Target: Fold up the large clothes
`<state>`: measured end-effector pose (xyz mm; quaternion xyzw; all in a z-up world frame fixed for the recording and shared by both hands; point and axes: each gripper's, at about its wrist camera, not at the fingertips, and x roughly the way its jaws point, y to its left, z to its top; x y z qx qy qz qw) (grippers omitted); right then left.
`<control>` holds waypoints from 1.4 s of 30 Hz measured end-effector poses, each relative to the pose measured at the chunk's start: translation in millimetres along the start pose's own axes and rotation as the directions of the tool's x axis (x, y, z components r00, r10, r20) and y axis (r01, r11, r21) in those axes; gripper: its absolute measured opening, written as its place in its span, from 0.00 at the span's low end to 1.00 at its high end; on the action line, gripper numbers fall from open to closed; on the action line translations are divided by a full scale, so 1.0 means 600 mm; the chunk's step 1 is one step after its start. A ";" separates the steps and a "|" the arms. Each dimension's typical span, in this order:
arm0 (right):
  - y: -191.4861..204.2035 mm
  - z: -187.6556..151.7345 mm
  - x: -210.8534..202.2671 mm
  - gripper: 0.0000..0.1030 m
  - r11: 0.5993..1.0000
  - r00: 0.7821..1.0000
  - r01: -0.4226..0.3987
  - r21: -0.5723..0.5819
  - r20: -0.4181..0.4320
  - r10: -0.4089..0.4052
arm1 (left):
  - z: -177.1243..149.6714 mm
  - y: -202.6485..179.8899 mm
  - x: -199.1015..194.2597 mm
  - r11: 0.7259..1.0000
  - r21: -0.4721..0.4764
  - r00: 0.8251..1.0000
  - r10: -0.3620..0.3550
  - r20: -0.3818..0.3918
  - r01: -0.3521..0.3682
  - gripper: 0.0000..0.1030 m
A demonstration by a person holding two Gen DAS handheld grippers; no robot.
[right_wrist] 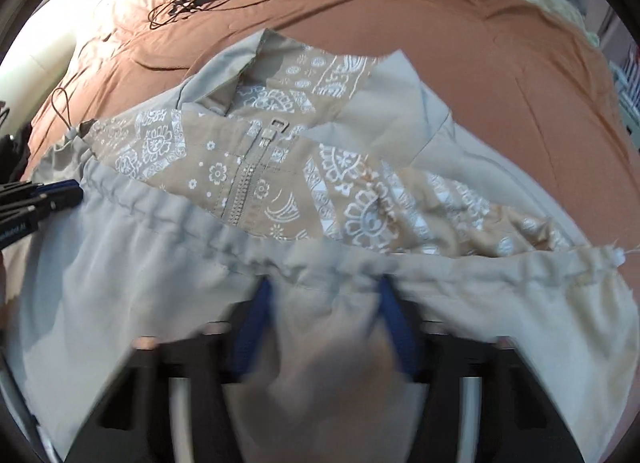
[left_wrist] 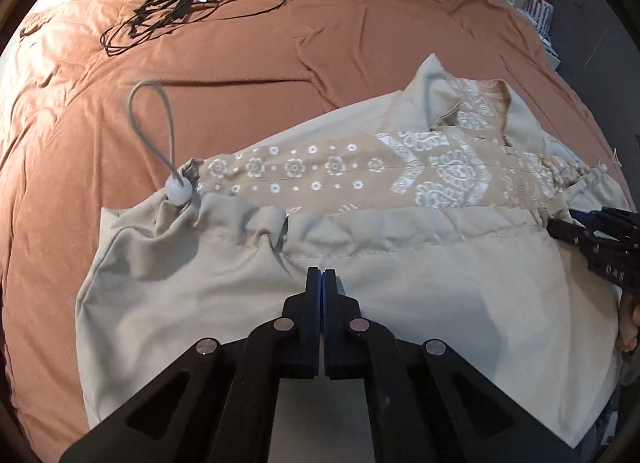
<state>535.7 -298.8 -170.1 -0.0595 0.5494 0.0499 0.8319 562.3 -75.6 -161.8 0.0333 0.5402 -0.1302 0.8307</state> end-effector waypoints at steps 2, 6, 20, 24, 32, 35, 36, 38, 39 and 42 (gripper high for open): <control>-0.009 0.000 -0.013 0.09 0.998 0.999 -0.052 0.020 0.009 0.052 | 0.000 -0.004 -0.020 1.000 0.010 0.999 0.000 0.042 0.000 0.03; -0.017 -0.001 -0.055 0.06 0.999 0.996 -0.050 0.022 0.073 0.048 | 0.006 -0.008 -0.065 1.000 0.012 0.991 -0.011 0.131 0.009 0.03; -0.029 0.029 -0.010 0.27 0.995 1.000 0.008 0.099 0.028 -0.011 | 0.035 0.004 0.021 1.000 -0.017 0.997 0.016 0.072 -0.014 0.03; -0.044 0.026 -0.030 0.40 0.992 0.999 0.022 0.125 0.043 -0.027 | 0.033 0.003 0.041 1.000 -0.010 0.998 0.018 0.054 -0.018 0.03; -0.072 -0.007 -0.077 0.41 0.987 0.997 0.059 0.151 0.037 -0.065 | 0.044 0.011 0.026 0.998 -0.047 0.999 -0.039 0.030 0.040 0.03; -0.089 -0.025 -0.091 0.41 0.979 0.998 0.034 0.199 0.044 -0.044 | 0.036 0.025 -0.002 0.993 -0.082 0.996 -0.086 0.040 0.089 0.03; -0.094 -0.031 -0.099 0.41 0.975 0.998 0.015 0.224 0.055 -0.028 | 0.032 0.031 -0.014 0.990 -0.094 0.994 -0.101 0.047 0.105 0.03; -0.095 -0.037 -0.108 0.41 0.970 0.998 -0.015 0.242 0.069 -0.002 | 0.021 0.043 -0.038 0.988 -0.105 0.993 -0.104 0.060 0.110 0.03; -0.094 -0.041 -0.113 0.41 0.970 0.997 -0.024 0.242 0.071 0.007 | 0.015 0.047 -0.048 0.988 -0.107 0.993 -0.102 0.067 0.108 0.03; -0.086 -0.049 -0.117 0.41 0.973 0.998 -0.030 0.228 0.067 0.015 | -0.012 0.071 -0.081 0.985 -0.125 0.990 -0.107 0.087 0.117 0.03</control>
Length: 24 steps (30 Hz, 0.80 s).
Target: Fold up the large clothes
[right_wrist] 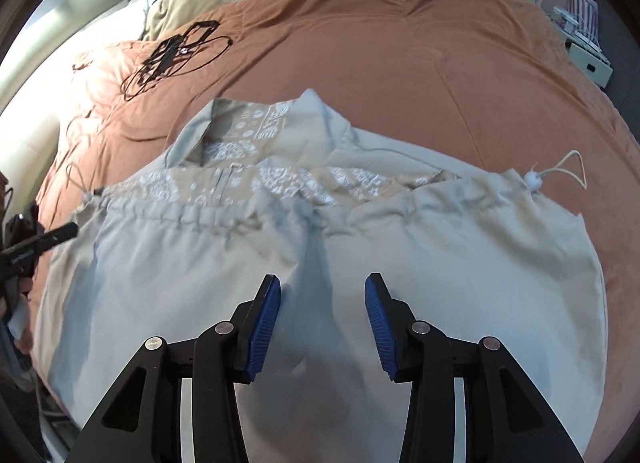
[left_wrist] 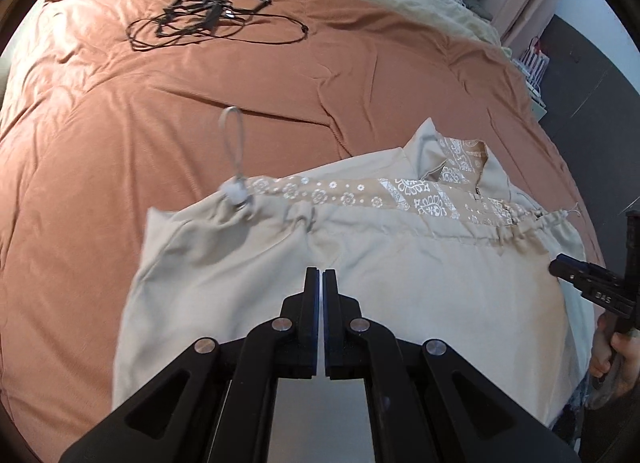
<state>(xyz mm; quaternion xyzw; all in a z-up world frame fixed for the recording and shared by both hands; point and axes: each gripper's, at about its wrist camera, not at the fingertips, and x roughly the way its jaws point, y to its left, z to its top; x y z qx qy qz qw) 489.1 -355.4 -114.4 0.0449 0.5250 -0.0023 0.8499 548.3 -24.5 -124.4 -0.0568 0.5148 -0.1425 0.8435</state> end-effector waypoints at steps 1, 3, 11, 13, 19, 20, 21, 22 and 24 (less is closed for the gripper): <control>0.001 -0.004 0.002 0.41 1.000 1.000 0.013 -0.006 -0.004 -0.013 | -0.010 0.011 -0.012 1.000 -0.014 1.000 -0.002 0.003 0.002 0.03; -0.006 -0.009 0.013 0.41 1.000 0.999 0.019 0.005 -0.036 -0.019 | -0.028 0.032 -0.032 0.999 -0.041 1.000 0.003 0.007 -0.003 0.03; 0.008 0.001 0.072 0.41 1.000 0.994 0.003 0.024 -0.112 -0.001 | -0.100 0.103 -0.101 0.990 -0.143 0.999 0.013 0.035 -0.008 0.37; 0.020 0.014 0.082 0.43 0.999 0.993 0.032 0.001 -0.115 -0.032 | -0.117 0.115 -0.120 0.987 -0.160 0.998 0.009 0.057 0.001 0.74; 0.050 0.048 0.114 0.67 0.993 0.987 0.104 -0.046 -0.115 -0.109 | -0.171 0.143 -0.163 0.977 -0.214 0.995 0.028 0.096 -0.007 0.81; 0.057 0.053 0.120 0.71 0.991 0.986 0.119 -0.055 -0.114 -0.124 | -0.179 0.148 -0.167 0.975 -0.221 0.995 0.036 0.094 -0.015 0.81; 0.061 0.056 0.122 0.73 0.990 0.984 0.128 -0.059 -0.113 -0.134 | -0.188 0.152 -0.169 0.974 -0.227 0.995 0.044 0.091 -0.022 0.81; 0.067 0.061 0.126 0.73 0.988 0.983 0.141 -0.064 -0.113 -0.147 | -0.198 0.157 -0.171 0.972 -0.233 0.995 0.049 0.087 -0.028 0.81; 0.072 0.069 0.127 0.74 0.987 0.981 0.153 -0.056 -0.115 -0.159 | -0.218 0.167 -0.171 0.967 -0.253 0.996 0.055 0.074 -0.034 0.81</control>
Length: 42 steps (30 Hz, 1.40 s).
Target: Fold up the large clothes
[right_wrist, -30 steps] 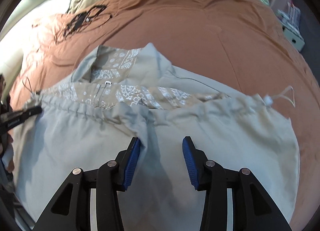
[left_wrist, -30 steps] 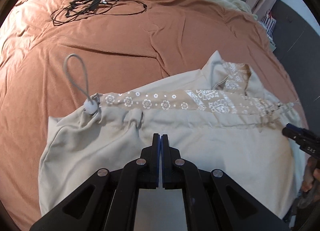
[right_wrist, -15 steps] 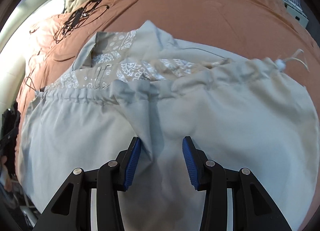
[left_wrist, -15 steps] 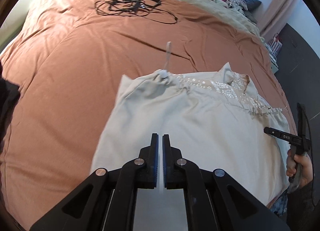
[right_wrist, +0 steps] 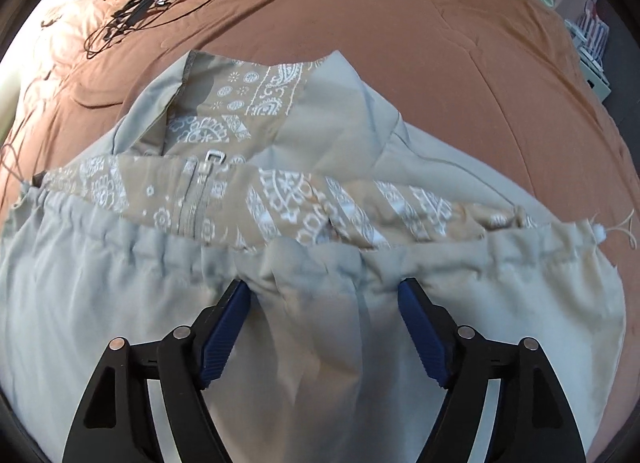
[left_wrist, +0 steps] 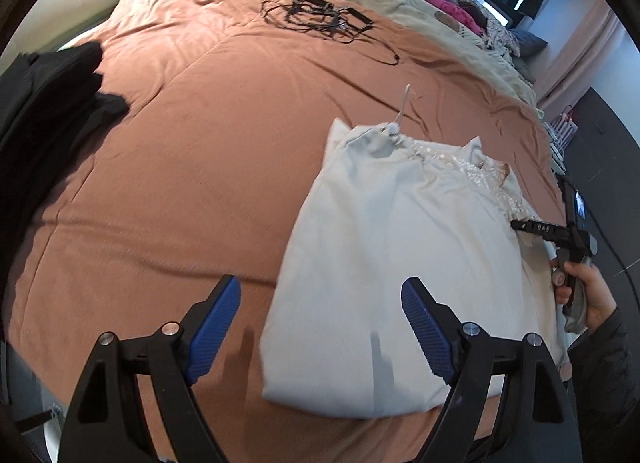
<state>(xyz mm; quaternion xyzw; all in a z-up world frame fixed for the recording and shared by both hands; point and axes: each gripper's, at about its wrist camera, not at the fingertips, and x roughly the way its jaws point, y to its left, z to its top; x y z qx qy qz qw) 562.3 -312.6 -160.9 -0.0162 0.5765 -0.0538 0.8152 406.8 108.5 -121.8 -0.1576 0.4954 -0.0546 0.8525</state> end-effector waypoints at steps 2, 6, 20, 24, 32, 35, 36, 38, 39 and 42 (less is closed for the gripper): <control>0.000 0.003 -0.014 0.74 1.000 1.000 -0.010 0.022 0.010 0.010 | -0.018 0.018 0.002 1.000 -0.030 1.000 -0.009 -0.014 0.008 0.81; 0.007 -0.007 -0.073 0.74 0.999 0.995 -0.038 0.019 0.092 0.036 | -0.046 0.046 0.008 0.996 -0.086 0.999 -0.037 -0.032 0.034 0.77; 0.062 -0.126 -0.198 0.47 0.977 0.970 -0.184 -0.111 0.142 0.199 | -0.091 0.062 0.060 0.962 -0.220 0.979 -0.186 -0.080 0.164 0.58; 0.071 -0.174 -0.212 0.39 0.964 0.961 -0.235 -0.123 0.123 0.249 | -0.087 0.052 0.074 0.964 -0.209 0.981 -0.183 -0.070 0.165 0.54; 0.101 -0.296 -0.214 0.21 0.934 0.942 -0.317 -0.162 0.060 0.330 | -0.086 0.048 0.050 0.962 -0.194 0.981 -0.194 -0.003 0.190 0.18; 0.113 -0.323 -0.186 0.21 0.933 0.943 -0.325 -0.157 0.023 0.333 | -0.079 0.045 0.026 0.954 -0.192 0.973 -0.228 0.032 0.230 0.17; 0.116 -0.327 -0.176 0.21 0.933 0.944 -0.326 -0.152 0.012 0.331 | -0.075 0.041 0.016 0.950 -0.189 0.969 -0.244 0.045 0.248 0.17; 0.122 -0.334 -0.150 0.21 0.940 0.949 -0.314 -0.138 -0.006 0.316 | -0.064 0.028 -0.003 0.945 -0.170 0.960 -0.270 0.069 0.278 0.16; 0.125 -0.337 -0.140 0.21 0.943 0.951 -0.305 -0.134 -0.001 0.308 | -0.060 0.021 -0.012 0.944 -0.159 0.957 -0.281 0.076 0.290 0.16; 0.126 -0.332 -0.130 0.15 0.948 0.954 -0.292 -0.127 0.028 0.298 | -0.043 0.000 -0.039 0.932 -0.141 0.942 -0.322 0.093 0.333 0.15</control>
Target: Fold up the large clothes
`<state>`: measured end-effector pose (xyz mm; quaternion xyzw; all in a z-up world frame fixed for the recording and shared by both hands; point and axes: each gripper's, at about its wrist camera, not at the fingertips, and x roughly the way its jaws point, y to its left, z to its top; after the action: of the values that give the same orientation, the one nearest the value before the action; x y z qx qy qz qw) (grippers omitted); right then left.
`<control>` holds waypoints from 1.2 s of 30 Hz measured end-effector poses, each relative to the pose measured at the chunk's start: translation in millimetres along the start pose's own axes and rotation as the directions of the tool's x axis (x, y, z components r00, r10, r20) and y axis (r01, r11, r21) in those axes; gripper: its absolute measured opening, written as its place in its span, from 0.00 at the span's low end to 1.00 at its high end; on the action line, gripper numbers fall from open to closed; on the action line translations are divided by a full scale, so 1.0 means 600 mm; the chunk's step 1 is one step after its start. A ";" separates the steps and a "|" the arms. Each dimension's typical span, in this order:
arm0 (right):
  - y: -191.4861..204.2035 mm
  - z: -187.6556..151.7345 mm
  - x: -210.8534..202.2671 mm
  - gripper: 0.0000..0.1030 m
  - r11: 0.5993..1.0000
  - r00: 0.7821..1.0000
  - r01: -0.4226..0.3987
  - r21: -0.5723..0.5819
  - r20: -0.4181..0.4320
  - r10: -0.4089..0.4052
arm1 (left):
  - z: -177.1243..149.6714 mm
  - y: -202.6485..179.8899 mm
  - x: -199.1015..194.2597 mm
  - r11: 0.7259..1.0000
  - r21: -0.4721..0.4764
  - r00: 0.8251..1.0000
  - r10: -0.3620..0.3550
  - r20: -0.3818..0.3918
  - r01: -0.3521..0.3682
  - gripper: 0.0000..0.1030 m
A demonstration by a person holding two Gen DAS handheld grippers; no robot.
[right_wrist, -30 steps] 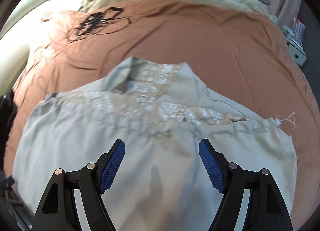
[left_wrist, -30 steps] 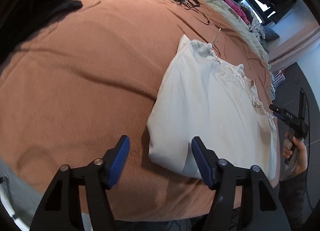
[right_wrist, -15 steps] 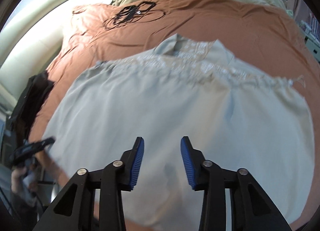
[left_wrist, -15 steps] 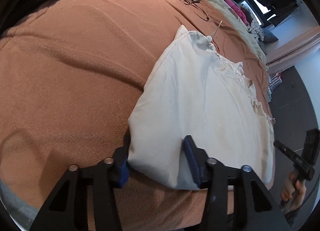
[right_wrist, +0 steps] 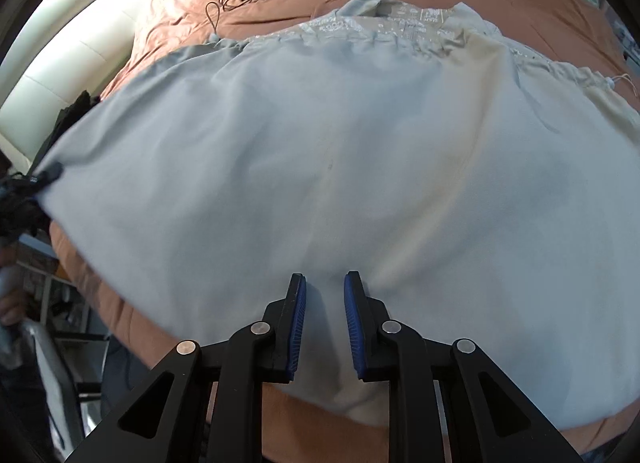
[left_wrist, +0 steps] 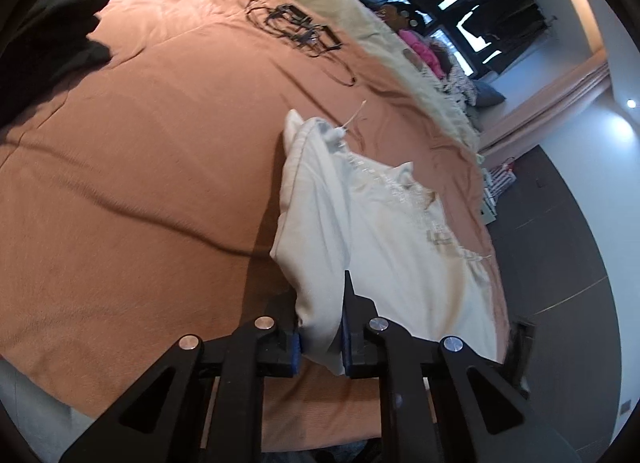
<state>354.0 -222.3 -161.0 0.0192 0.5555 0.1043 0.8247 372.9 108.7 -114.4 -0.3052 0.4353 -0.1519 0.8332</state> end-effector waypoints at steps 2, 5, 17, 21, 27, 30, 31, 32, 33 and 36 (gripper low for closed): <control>-0.006 0.006 0.002 0.11 1.000 1.000 -0.008 0.023 0.004 0.008 | 0.011 -0.014 -0.007 0.999 -0.008 0.999 -0.044 0.003 0.044 0.15; -0.014 0.008 0.001 0.10 0.997 0.999 -0.035 0.069 0.008 0.035 | 0.024 -0.045 -0.013 0.997 0.004 0.997 -0.080 0.013 0.080 0.14; -0.012 -0.070 -0.038 0.10 0.987 0.990 -0.121 0.105 0.080 0.113 | 0.048 -0.220 -0.034 0.967 0.137 0.976 -0.218 0.002 0.216 0.11; -0.029 -0.081 -0.043 0.10 0.975 0.984 -0.170 0.141 0.084 0.159 | 0.050 -0.293 -0.026 0.951 0.200 0.971 -0.238 -0.018 0.237 0.11; -0.071 -0.089 -0.100 0.10 0.962 0.972 -0.202 0.186 0.158 0.173 | 0.047 -0.399 -0.017 0.921 0.287 0.964 -0.262 -0.048 0.264 0.09; -0.104 -0.097 -0.130 0.10 0.955 0.966 -0.210 0.211 0.199 0.168 | 0.039 -0.447 -0.003 0.905 0.324 0.962 -0.265 -0.073 0.274 0.09; -0.119 -0.102 -0.141 0.10 0.951 0.963 -0.210 0.227 0.215 0.162 | 0.035 -0.465 0.007 0.900 0.336 0.960 -0.265 -0.087 0.278 0.09; -0.131 -0.106 -0.150 0.10 0.948 0.961 -0.212 0.239 0.227 0.158 | 0.031 -0.478 0.015 0.895 0.345 0.959 -0.265 -0.099 0.282 0.09; -0.146 -0.111 -0.159 0.10 0.943 0.958 -0.216 0.254 0.240 0.155 | 0.028 -0.493 0.023 0.890 0.353 0.958 -0.265 -0.112 0.288 0.09; -0.189 -0.129 -0.182 0.10 0.929 0.950 -0.224 0.296 0.278 0.141 | 0.013 -0.543 0.056 0.873 0.387 0.954 -0.257 -0.152 0.297 0.09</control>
<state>260.8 -360.9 -107.8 0.2194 0.4515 0.0852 0.8606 402.6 -155.7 76.4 -0.1775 0.3852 -0.3710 0.8261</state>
